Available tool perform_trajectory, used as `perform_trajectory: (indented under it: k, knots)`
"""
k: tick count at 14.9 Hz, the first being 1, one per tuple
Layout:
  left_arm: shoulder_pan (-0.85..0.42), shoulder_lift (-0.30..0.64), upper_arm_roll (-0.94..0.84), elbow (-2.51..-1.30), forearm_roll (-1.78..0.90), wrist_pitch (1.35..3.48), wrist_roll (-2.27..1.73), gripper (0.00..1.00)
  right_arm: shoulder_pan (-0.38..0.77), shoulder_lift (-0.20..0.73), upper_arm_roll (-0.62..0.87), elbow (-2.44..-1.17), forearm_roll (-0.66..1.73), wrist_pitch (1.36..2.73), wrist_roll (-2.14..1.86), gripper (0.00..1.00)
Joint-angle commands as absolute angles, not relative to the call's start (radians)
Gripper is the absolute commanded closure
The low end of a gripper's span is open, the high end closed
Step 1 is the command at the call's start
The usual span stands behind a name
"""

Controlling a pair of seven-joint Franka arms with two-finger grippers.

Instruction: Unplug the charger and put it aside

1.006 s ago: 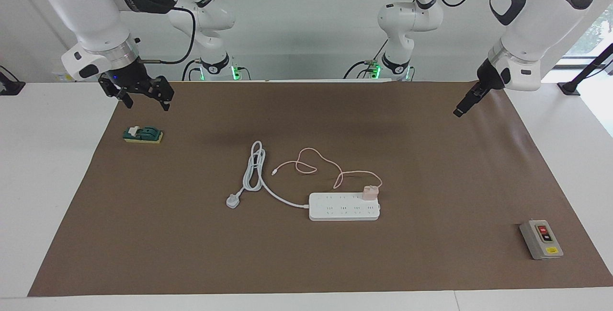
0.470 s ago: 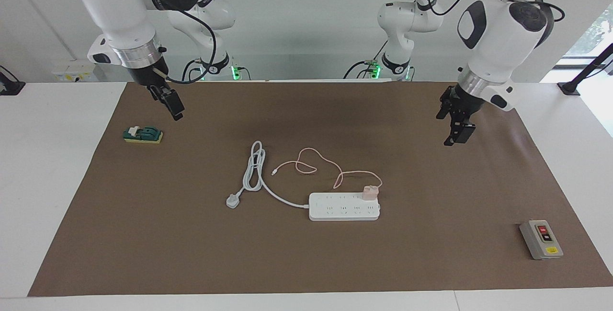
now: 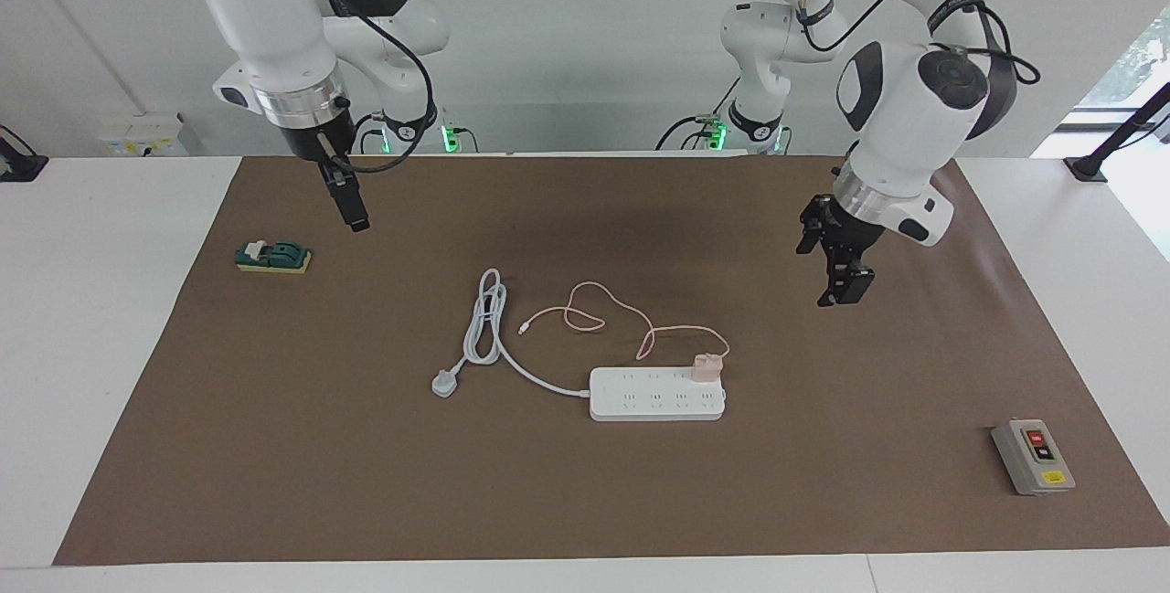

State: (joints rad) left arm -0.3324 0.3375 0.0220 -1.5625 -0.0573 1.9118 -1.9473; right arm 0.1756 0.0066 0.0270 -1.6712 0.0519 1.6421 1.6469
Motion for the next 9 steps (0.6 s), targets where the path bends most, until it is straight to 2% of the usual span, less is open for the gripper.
perform_trajectory:
  k: [1,6,9]
  knots:
    - [-0.394,0.523,0.049,-1.364,-0.015,1.879,-2.077,0.00,0.164,-0.024,0.028,-1.713,0.084,1.645,1.667,0.00]
    - [-0.410,0.537,0.048,-1.414,-0.023,1.992,-2.131,0.00,0.153,-0.014,0.026,-1.726,0.164,1.704,1.674,0.00]
    - [-0.436,0.560,0.048,-1.416,-0.020,2.023,-2.152,0.00,0.164,0.041,0.026,-1.723,0.193,1.784,1.707,0.00]
